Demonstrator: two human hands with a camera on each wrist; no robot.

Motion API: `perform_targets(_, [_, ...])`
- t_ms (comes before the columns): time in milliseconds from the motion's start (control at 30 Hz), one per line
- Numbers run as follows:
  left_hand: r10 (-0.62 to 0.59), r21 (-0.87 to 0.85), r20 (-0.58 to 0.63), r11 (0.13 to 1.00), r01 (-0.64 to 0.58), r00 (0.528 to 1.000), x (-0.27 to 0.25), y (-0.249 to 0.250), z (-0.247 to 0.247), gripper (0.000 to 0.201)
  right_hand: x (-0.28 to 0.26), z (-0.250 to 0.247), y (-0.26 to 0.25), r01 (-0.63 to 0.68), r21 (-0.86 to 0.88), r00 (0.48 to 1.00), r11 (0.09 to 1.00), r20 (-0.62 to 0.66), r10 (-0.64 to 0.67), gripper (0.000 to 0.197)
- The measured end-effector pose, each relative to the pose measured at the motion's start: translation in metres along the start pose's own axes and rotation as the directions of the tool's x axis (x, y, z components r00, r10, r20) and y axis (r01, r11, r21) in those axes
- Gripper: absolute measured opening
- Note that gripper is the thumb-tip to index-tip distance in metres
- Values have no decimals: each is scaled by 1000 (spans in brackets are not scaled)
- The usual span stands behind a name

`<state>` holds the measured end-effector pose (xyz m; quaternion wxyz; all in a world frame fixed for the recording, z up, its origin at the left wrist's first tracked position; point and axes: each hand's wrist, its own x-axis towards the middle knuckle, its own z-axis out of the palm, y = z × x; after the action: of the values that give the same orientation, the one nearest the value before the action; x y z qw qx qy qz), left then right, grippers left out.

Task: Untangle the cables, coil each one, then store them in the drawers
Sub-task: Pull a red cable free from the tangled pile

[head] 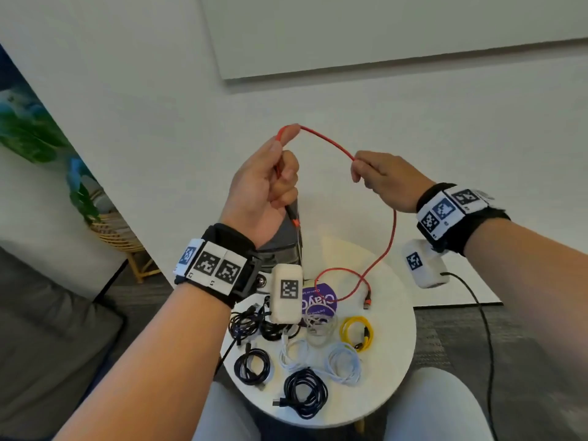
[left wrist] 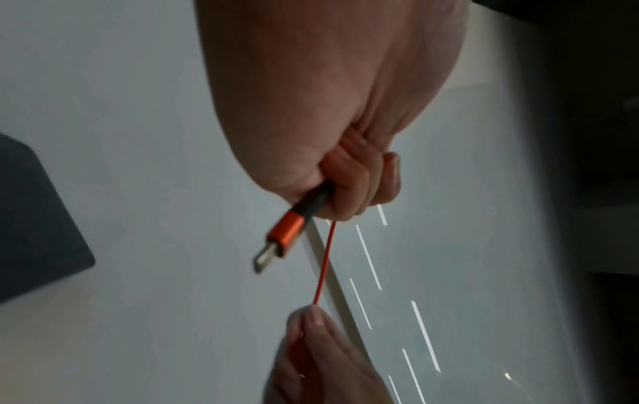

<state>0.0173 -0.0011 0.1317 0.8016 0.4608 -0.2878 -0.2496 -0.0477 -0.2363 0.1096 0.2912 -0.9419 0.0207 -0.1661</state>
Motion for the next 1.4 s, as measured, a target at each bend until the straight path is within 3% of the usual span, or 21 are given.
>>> perform_targets(100, [110,-74,-45,991,-113,993,-2,5,-2,46,8,-16,-10,129,-185,991,974,-17,-134,29])
perform_targets(300, [246,-154,3,958,-243,969,-6,16,12,43,11,-25,-36,216,-238,968,947,-71,-239,29])
perform_targets(433, [248,-195,-10,950,-245,969,-3,20,14,46,0,-24,-58,293,-221,945,930,217,-246,26])
perform_targets(500, [199,-56,-74,977,-204,977,1,14,18,52,-5,-24,-72,337,-226,909,914,331,-254,23])
perform_targets(567, [154,191,-77,972,-137,985,1,6,22,53,-7,-29,-84,368,-252,890,895,375,-260,18])
perform_targets(667, [33,594,76,801,-72,997,-6,-4,20,42,-5,-50,-90,384,-366,897,848,364,-249,17])
perform_targets(733, [-90,657,135,754,-21,987,-12,-8,19,38,-3,-68,-86,339,-380,925,861,302,-231,20])
perform_targets(900, [-151,457,161,887,62,975,-19,-8,26,41,-6,-77,-72,277,-291,959,916,148,-244,29])
perform_targets(1000, [-115,265,194,962,60,974,-24,-1,29,44,-12,-68,-61,188,-192,982,963,25,-187,27])
perform_targets(1167, [-126,-25,296,990,139,947,-34,5,31,48,-23,-35,-50,148,-95,985,985,103,-138,30])
perform_targets(1300, [-211,-8,355,973,229,911,-51,-9,36,47,-20,-38,-45,159,-110,983,981,-72,-167,35])
perform_targets(1400, [-255,25,369,964,265,894,-61,-18,38,46,-18,-29,-44,158,-141,987,977,7,-159,36])
